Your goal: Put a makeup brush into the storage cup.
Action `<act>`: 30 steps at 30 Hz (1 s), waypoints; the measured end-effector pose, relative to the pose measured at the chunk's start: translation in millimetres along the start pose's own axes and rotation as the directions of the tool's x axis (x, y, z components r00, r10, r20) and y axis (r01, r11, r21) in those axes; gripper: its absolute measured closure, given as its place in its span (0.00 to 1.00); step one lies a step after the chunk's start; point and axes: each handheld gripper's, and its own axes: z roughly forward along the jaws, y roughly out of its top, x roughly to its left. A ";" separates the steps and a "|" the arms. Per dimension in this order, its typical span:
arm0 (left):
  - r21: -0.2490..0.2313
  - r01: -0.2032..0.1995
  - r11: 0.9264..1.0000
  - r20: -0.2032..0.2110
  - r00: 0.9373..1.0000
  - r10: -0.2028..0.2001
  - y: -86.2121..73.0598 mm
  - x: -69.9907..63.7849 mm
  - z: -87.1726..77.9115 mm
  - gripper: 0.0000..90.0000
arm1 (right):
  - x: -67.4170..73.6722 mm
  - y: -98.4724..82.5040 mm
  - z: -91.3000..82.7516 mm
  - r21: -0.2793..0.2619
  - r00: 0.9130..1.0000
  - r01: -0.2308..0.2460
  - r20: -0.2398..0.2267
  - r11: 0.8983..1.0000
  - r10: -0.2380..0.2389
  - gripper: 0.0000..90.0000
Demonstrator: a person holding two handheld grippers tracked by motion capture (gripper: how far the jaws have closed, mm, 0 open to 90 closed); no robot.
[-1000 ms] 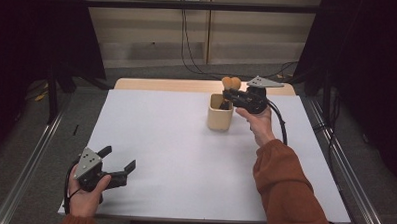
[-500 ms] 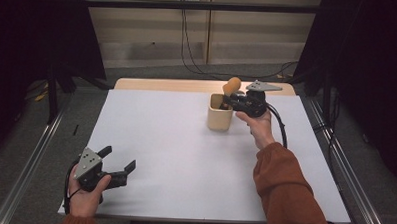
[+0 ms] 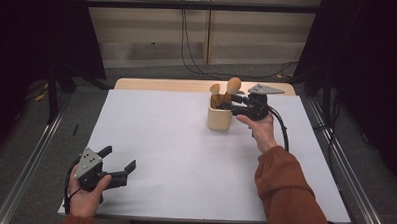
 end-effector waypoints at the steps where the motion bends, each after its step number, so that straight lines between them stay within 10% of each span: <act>1: -0.002 0.000 1.000 0.001 1.000 0.000 0.1 0.3 0.3 0.04 | -0.7 -0.7 -0.9 0.004 1.000 0.001 0.001 1.000 -0.001 0.47; 17: 0.000 0.011 1.000 -0.008 1.000 -0.011 1.2 0.0 3.3 0.04 | 1.5 -2.6 -17.0 0.000 1.000 0.023 0.016 1.000 -0.023 0.03; 30: -0.003 0.005 1.000 -0.009 1.000 -0.005 2.0 1.0 2.2 0.04 | 7.7 -12.2 -33.1 -0.031 0.998 0.021 0.061 0.999 -0.019 0.02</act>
